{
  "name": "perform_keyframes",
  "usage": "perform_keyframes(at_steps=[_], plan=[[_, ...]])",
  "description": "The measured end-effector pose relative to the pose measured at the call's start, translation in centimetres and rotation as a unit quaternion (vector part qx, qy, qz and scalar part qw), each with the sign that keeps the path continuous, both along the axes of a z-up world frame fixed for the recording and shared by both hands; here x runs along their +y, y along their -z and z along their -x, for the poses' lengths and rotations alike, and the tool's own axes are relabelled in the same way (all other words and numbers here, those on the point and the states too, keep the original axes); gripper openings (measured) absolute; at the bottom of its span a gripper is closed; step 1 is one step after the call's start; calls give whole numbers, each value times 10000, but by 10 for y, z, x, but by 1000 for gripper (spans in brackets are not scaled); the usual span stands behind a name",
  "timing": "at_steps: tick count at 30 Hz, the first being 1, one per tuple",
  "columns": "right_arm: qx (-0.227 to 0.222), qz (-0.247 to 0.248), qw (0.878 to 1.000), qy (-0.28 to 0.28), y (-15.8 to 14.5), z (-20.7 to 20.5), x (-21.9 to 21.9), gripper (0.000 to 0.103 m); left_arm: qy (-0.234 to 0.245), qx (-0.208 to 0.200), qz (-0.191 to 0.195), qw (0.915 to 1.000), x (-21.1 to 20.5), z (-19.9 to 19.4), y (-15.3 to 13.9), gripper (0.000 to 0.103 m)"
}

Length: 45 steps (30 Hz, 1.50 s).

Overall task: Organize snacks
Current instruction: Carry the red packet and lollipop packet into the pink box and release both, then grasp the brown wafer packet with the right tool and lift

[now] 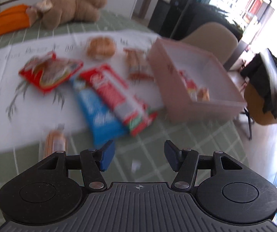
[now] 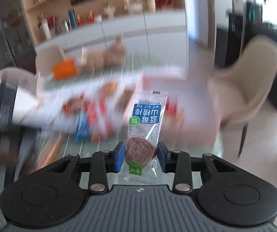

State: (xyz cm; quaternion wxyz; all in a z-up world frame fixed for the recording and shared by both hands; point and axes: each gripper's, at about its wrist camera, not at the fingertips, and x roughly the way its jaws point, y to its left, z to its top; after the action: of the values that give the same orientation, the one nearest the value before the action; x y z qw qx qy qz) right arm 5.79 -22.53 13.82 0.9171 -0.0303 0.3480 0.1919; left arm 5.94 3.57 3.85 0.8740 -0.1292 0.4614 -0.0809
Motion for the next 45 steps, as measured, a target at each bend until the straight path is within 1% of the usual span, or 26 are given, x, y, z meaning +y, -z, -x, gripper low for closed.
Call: perform_keyframes(at_steps=[1, 2, 3, 4, 5, 6, 7, 9, 11, 12, 13, 16, 19, 22, 23, 24, 25, 27, 30, 33, 35, 39, 41, 43, 44, 45], plan=[[-87, 63, 9999, 61, -10, -18, 1, 37, 11, 35, 23, 10000, 2, 7, 3, 62], [-101, 61, 9999, 118, -16, -40, 2, 46, 3, 57, 21, 10000, 4, 12, 5, 62], [-15, 36, 9998, 184, -18, -64, 3, 64, -14, 66, -23, 10000, 6, 19, 2, 62], [79, 24, 9995, 320, -17, -84, 4, 68, -20, 59, -140, 9999, 8, 25, 2, 62], [171, 25, 9989, 424, -14, -102, 8, 68, -16, 39, -272, 9996, 9, 30, 0, 62], [232, 7, 9989, 408, -12, -113, 13, 68, 7, 11, -458, 9989, 10, 36, -1, 62], [308, -82, 9990, 313, -8, -124, 22, 68, 25, -4, -623, 9981, 12, 40, -2, 62], [589, -320, 9977, 131, 3, -138, 40, 67, 1, -5, -809, 9967, 16, 47, -4, 62], [997, -513, 9935, -196, 19, -148, 73, 66, -68, 5, -795, 9968, 24, 49, -4, 56], [1147, -494, 9917, -304, 28, -153, 92, 66, -106, 25, -743, 9972, 29, 50, -3, 50], [1243, -394, 9909, -348, 37, -158, 109, 66, -130, 44, -706, 9974, 32, 49, -3, 46], [1318, 132, 9910, -216, 65, -181, 159, 62, -213, 10, -724, 9971, 40, 51, -3, 46], [1204, 869, 9889, 2, 90, -205, 197, 57, -280, -50, -616, 9977, 49, 54, -3, 46], [1098, 1549, 9817, 122, 113, -225, 220, 50, -366, -38, -553, 9978, 58, 54, 0, 45], [1096, 1734, 9786, 145, 120, -231, 225, 41, -411, -26, -528, 9978, 61, 54, 2, 45], [1114, 1883, 9756, 161, 124, -235, 228, 35, -461, -17, -494, 9977, 65, 54, 3, 45], [1065, 1980, 9742, 206, 124, -234, 229, 35, -518, -15, -455, 9976, 68, 54, 3, 45], [1107, 1884, 9757, 146, 121, -225, 224, 31, -609, -31, -377, 9974, 73, 54, 3, 45], [1313, 1586, 9783, -223, 115, -202, 219, 28, -714, -56, -256, 9971, 79, 51, 0, 45], [1461, 1364, 9783, -538, 113, -168, 212, 25, -726, -105, -214, 9971, 80, 46, -5, 45], [1682, 1135, 9769, -665, 114, -148, 200, 20, -709, -130, -159, 9973, 79, 44, -8, 45], [2049, 844, 9713, -864, 114, -118, 178, 20, -736, -201, -170, 9969, 79, 43, -14, 45], [1994, 828, 9716, -967, 109, -109, 171, 20, -777, -221, -170, 9966, 81, 44, -16, 45], [1703, 882, 9775, -883, 103, -109, 169, 21, -826, -201, -188, 9962, 83, 45, -17, 45], [1525, 943, 9809, -747, 100, -115, 170, 23, -837, -168, -186, 9962, 83, 45, -17, 45], [1412, 991, 9830, -625, 100, -122, 172, 28, -826, -125, -173, 9964, 83, 45, -16, 45]])
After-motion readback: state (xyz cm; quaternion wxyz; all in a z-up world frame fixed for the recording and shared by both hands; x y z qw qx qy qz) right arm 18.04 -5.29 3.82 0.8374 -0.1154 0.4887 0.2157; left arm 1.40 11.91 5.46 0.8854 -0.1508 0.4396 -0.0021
